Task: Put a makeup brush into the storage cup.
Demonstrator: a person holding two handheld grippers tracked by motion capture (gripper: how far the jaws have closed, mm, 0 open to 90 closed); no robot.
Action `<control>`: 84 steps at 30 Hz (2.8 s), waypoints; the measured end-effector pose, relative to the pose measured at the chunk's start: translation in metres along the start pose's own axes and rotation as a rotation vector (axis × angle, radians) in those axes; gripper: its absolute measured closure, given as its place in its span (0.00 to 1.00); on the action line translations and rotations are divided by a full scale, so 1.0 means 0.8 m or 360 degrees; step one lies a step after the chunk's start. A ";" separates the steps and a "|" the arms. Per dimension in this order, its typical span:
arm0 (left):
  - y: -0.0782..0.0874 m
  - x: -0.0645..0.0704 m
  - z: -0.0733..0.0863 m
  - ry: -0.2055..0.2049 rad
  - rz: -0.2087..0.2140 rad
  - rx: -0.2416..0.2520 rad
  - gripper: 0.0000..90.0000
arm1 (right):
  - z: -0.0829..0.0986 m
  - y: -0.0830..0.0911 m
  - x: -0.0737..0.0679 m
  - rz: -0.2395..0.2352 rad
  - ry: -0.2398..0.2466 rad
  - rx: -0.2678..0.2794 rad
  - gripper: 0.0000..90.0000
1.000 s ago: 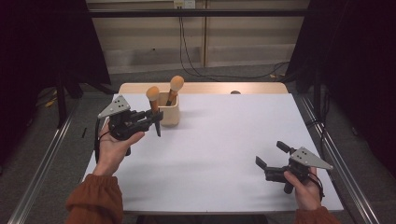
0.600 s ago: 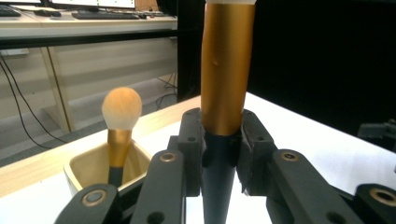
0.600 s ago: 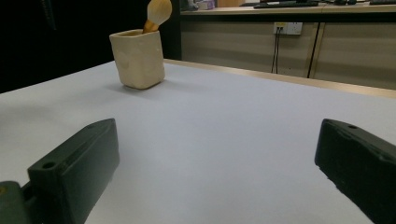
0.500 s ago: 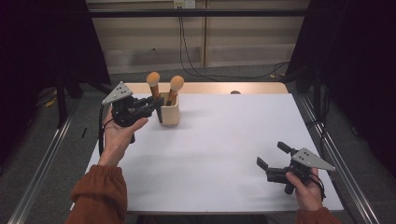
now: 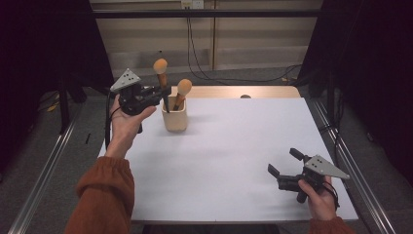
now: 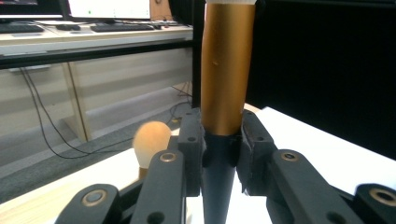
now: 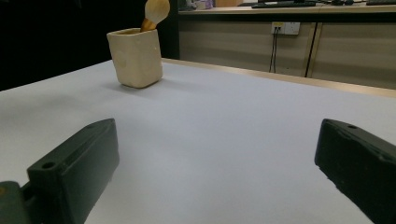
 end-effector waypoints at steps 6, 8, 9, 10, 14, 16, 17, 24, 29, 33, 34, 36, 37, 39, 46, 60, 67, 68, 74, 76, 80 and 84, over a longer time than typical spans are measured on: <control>-0.014 -0.024 -0.004 0.0002 -0.0082 0.0003 0.82 | 0.000 0.000 0.000 0.0004 0.0007 -0.0002 0.00; -0.019 -0.027 -0.002 0.0004 -0.0087 -0.0009 0.82 | 0.000 0.000 -0.001 -0.0003 0.0005 -0.0004 0.00; -0.022 -0.030 0.000 -0.0013 -0.0098 -0.0015 0.82 | 0.000 -0.001 -0.001 -0.0007 -0.0002 -0.0002 0.00; -0.025 -0.033 0.003 -0.0024 -0.0105 -0.0027 0.82 | 0.000 -0.001 -0.001 -0.0003 0.0003 -0.0004 0.00; -0.035 -0.041 0.011 0.0014 -0.0124 -0.0029 0.82 | 0.000 0.000 -0.002 -0.0008 0.0005 -0.0003 0.00; -0.040 -0.041 0.016 0.0008 -0.0126 -0.0040 0.82 | 0.000 0.000 -0.002 -0.0011 0.0001 0.0001 0.00; -0.041 -0.040 0.017 0.0010 -0.0122 -0.0045 0.82 | 0.000 0.000 -0.002 -0.0015 0.0001 0.0002 0.00; -0.053 -0.047 0.030 -0.0012 -0.0116 -0.0087 0.82 | 0.001 0.000 0.000 -0.0008 -0.0009 0.0006 0.00; -0.058 -0.055 0.041 0.0003 -0.0133 -0.0097 0.82 | 0.002 0.000 -0.003 -0.0015 -0.0004 -0.0001 0.00; -0.063 -0.058 0.051 -0.0017 -0.0137 -0.0119 0.82 | 0.003 0.000 -0.004 -0.0027 -0.0008 -0.0005 0.00; -0.064 -0.058 0.053 -0.0030 -0.0128 -0.0138 0.82 | 0.003 0.000 -0.005 -0.0028 -0.0002 -0.0005 0.00; -0.065 -0.060 0.055 -0.0012 -0.0130 -0.0127 0.82 | 0.003 -0.001 -0.005 -0.0030 0.0005 -0.0005 0.00; -0.065 -0.062 0.057 -0.0008 -0.0132 -0.0131 0.82 | 0.004 -0.001 -0.005 -0.0031 0.0005 -0.0009 0.00; -0.066 -0.064 0.061 0.0007 -0.0142 -0.0141 0.82 | 0.005 -0.001 -0.006 -0.0037 -0.0001 -0.0013 0.00; -0.073 -0.066 0.078 0.0023 -0.0157 -0.0145 0.82 | 0.006 -0.001 -0.008 -0.0050 -0.0006 -0.0018 0.00; -0.078 -0.069 0.100 0.0054 -0.0170 -0.0192 0.82 | 0.006 -0.002 -0.011 -0.0062 -0.0013 -0.0014 0.00; -0.082 -0.073 0.113 0.0073 -0.0180 -0.0222 0.82 | 0.006 -0.002 -0.011 -0.0060 -0.0018 -0.0012 0.00; -0.081 -0.074 0.114 0.0068 -0.0180 -0.0232 0.82 | 0.006 -0.002 -0.011 -0.0064 -0.0018 -0.0010 0.00; -0.083 -0.076 0.121 0.0109 -0.0198 -0.0261 0.82 | 0.007 -0.001 -0.009 -0.0057 -0.0024 -0.0011 0.00; -0.084 -0.076 0.123 0.0096 -0.0207 -0.0270 0.82 | 0.007 -0.002 -0.010 -0.0065 -0.0023 -0.0010 0.00; -0.085 -0.075 0.124 0.0105 -0.0179 -0.0261 0.80 | 0.008 -0.002 -0.011 -0.0071 -0.0029 -0.0017 0.00; -0.083 -0.074 0.122 0.0092 -0.0182 -0.0261 0.70 | 0.009 -0.001 -0.009 -0.0066 -0.0033 -0.0015 0.00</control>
Point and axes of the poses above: each handheld gripper's, and its own axes: y roughly backward along the jaws, z roughly out of its underside, x roughly to its right, the point moved 10 cm from there along -y, roughly forward along the jaws, and after that the axes turned 4 degrees about y, right-handed, at the moved point
